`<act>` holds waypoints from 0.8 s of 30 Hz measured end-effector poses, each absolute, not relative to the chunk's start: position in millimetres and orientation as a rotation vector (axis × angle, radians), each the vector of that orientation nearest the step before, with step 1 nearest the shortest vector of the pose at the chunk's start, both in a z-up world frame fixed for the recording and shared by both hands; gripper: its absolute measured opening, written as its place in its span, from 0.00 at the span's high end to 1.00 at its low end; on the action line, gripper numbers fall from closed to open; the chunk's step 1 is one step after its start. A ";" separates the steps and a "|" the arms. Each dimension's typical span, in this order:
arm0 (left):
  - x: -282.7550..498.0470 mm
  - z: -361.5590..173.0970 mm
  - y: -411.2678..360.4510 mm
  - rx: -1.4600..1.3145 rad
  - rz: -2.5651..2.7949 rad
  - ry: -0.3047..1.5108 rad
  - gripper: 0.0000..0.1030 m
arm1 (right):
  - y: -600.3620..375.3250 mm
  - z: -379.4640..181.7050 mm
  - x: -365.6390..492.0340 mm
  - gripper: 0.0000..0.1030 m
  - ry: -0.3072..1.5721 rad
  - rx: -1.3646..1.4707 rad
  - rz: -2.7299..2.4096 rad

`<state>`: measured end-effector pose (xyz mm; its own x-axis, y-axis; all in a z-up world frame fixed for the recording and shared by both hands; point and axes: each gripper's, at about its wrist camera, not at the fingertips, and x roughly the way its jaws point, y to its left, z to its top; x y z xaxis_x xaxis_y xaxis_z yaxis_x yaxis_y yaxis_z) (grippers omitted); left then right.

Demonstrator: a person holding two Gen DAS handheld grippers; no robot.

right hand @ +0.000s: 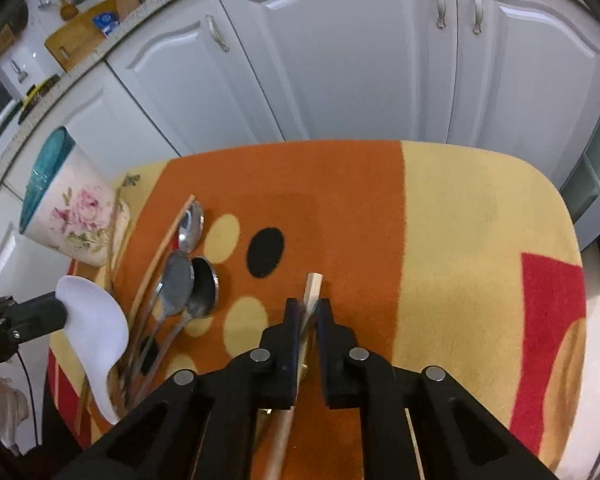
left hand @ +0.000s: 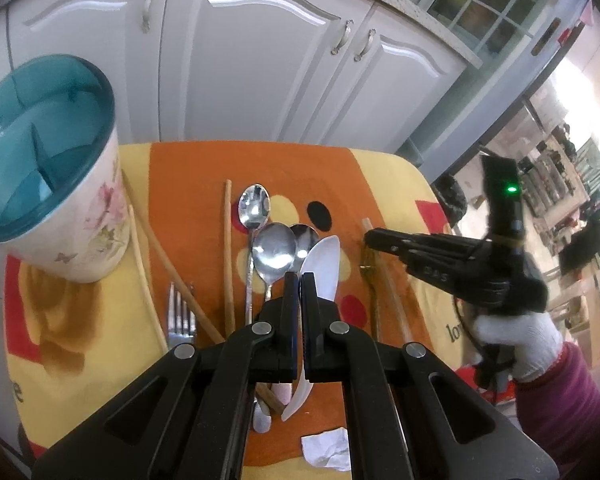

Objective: Organize utensils
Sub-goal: 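Carry the spoon and chopstick over the holder and open both tools to drop them in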

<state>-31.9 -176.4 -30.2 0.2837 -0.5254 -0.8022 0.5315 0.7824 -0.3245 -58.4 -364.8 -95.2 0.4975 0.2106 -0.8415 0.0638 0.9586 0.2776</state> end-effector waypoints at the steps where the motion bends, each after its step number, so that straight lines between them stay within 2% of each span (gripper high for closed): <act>1: -32.6 -29.0 -175.8 0.011 -0.704 1.064 1.00 | -365.4 -89.7 -62.6 0.95 1.035 0.293 0.101; 14: -40.6 -4.2 -162.1 0.034 -0.643 0.964 1.00 | -353.4 6.2 -90.6 0.96 0.826 0.379 0.256; 24: -36.9 32.5 -125.2 -0.049 -0.628 0.888 1.00 | -310.0 54.5 -75.5 0.96 0.751 0.284 0.332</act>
<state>-36.9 -125.2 32.5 0.4652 -0.5305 -0.7086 0.4914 0.8206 -0.2917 -75.5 -310.0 54.5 0.6832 0.3923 -0.6159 -0.1917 0.9102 0.3670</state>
